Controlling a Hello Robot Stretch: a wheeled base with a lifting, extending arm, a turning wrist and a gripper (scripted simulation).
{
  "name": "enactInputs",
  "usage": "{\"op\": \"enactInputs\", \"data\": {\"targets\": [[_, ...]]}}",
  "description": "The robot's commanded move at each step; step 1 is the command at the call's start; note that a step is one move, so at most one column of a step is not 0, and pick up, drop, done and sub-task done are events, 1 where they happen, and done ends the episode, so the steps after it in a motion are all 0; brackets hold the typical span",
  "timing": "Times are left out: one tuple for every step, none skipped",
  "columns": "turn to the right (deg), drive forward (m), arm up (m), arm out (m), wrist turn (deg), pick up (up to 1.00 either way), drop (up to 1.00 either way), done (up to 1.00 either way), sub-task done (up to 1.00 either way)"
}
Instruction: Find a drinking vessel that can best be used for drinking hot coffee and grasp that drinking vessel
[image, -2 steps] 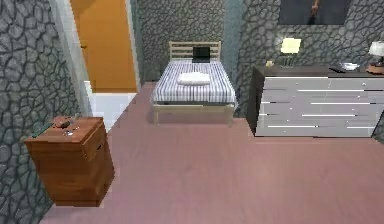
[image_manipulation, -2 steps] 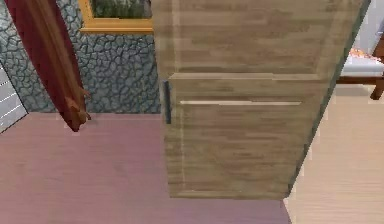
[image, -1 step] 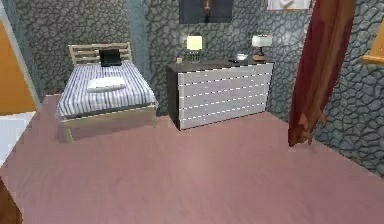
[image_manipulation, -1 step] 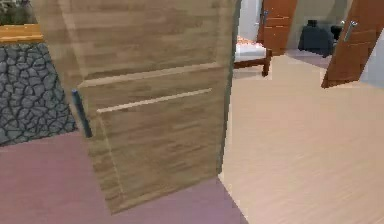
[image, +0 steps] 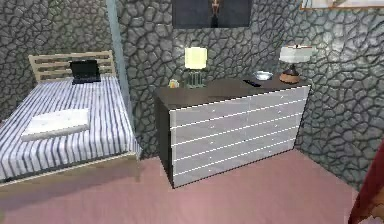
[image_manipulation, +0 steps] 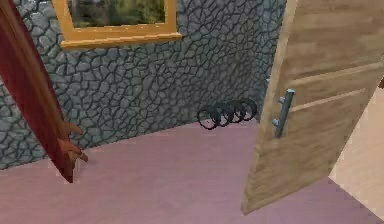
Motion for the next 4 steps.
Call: {"op": "enactInputs", "data": {"targets": [[0.0, 0.90, 0.00, 0.00, 0.0, 0.00, 0.00, 0.00, 0.00], [-45.0, 0.00, 0.00, 0.00, 0.0, 0.00, 0.00, 0.00, 0.00], [-45.0, 0.00, 0.00, 0.00, 0.0, 0.00, 0.00, 0.00, 0.00], [-9.0, 0.00, 0.00, 0.00, 0.0, 0.00, 0.00, 0.00, 0.00]]}}
